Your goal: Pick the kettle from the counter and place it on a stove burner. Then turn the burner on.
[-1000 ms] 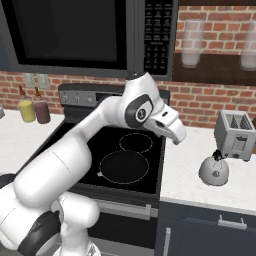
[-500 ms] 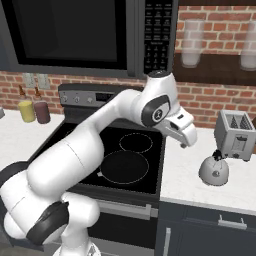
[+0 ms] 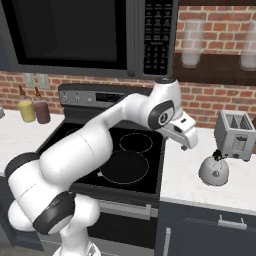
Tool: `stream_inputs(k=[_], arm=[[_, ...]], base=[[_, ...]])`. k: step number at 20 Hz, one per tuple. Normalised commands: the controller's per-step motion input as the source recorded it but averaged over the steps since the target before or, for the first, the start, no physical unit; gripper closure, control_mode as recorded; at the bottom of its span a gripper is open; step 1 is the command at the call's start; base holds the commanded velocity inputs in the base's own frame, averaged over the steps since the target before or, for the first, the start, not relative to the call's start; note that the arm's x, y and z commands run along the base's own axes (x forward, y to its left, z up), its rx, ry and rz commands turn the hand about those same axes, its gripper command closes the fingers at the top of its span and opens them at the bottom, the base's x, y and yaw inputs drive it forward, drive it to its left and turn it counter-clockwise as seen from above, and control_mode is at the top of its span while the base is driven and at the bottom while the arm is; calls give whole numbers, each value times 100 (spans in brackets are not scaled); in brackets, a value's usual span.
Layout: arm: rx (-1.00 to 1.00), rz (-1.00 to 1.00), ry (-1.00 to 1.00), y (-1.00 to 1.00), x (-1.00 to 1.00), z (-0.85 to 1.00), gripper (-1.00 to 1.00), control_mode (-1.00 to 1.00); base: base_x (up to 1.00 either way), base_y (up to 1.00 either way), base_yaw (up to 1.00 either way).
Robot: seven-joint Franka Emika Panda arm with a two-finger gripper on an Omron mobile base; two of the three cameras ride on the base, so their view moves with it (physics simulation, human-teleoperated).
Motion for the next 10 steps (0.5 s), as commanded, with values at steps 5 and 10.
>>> stream_inputs(k=[5, 10], arm=[[0, 3, 0, -22, 7, -13, -100, -100], [1, 0, 0, -30, 2, 0, -100, -100]], base=[[0, 0, 0], [0, 0, 0]])
